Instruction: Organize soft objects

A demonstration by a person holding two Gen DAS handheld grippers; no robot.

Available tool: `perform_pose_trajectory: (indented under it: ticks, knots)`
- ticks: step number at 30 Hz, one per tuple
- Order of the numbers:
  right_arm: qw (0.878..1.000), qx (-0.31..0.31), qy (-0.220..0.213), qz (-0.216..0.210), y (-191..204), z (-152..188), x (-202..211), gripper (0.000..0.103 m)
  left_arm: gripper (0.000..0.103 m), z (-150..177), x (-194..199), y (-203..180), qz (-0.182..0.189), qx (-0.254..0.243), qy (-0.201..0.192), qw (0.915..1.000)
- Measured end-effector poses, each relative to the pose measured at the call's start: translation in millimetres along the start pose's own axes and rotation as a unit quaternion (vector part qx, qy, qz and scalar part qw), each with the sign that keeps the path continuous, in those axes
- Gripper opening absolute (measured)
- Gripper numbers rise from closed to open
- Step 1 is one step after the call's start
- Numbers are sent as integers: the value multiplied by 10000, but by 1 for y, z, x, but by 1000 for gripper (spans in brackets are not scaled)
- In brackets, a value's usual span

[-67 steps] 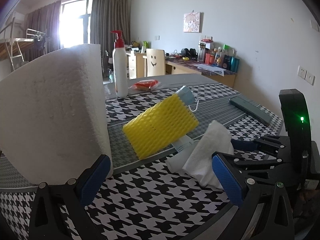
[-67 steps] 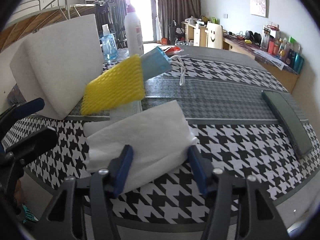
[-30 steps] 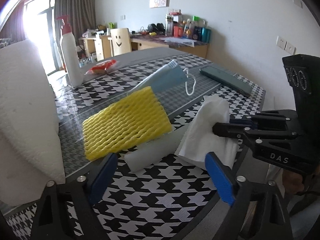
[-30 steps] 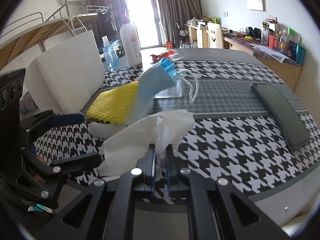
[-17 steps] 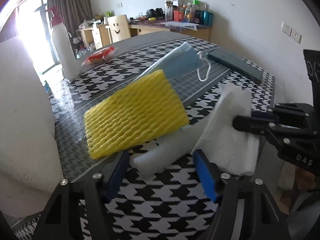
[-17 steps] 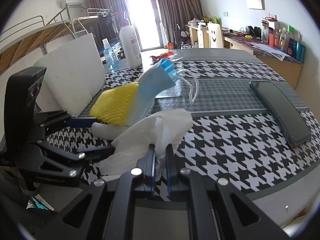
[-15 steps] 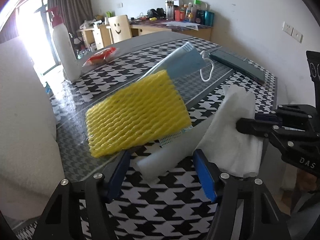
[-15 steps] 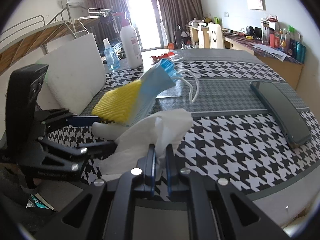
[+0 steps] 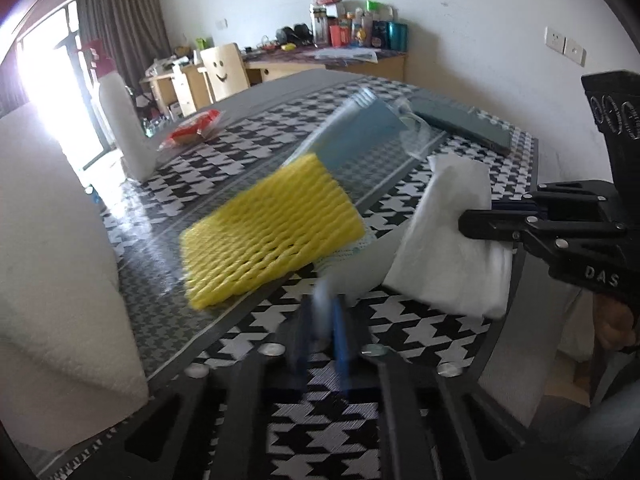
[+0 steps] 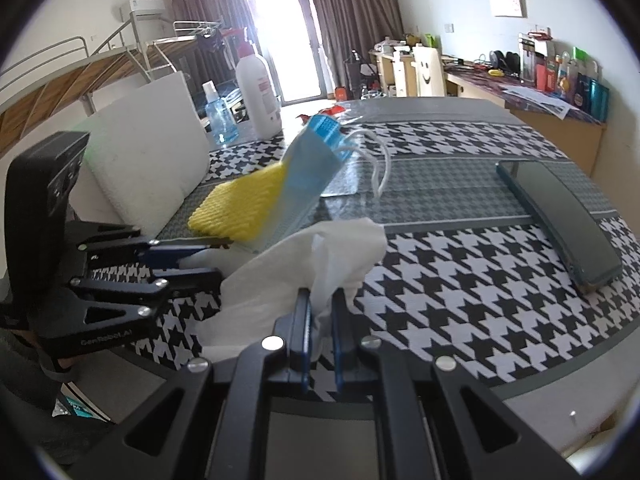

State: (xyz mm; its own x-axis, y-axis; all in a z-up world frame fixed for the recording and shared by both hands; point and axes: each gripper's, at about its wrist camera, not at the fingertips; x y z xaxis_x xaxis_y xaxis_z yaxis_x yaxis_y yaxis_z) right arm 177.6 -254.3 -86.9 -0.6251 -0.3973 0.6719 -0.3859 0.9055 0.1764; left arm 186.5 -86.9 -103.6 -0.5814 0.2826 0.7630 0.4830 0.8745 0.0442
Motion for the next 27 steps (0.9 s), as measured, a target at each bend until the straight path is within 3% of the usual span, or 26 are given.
perform_pose_trajectory:
  ticks: [4, 11, 17, 27]
  knots:
    - [9998, -107, -49, 147, -5, -1, 4, 12, 6, 9, 11, 10, 4, 291, -63, 9996]
    - [9997, 97, -110, 204, 3, -3, 11, 12, 6, 12, 29, -4, 302, 165, -302, 9990]
    - [9993, 7, -168, 326, 1, -5, 17, 12, 6, 15, 51, 11, 138, 384, -477, 9980]
    - [9988, 153, -335, 329, 18, -13, 28, 12, 6, 11, 102, 9, 149, 457, -1262, 9908]
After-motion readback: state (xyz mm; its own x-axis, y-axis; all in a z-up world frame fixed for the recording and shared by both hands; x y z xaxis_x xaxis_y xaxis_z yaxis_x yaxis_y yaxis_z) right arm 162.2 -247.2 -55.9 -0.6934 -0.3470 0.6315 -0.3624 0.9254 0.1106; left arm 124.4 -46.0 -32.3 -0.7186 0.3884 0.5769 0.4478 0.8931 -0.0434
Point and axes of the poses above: each gripper's, at about its wrist camera, not at the fingertips, and x roughly against the way its jaws point, y to its left, z to its underside, and after that the axes turned 1 degree about x, right-handed
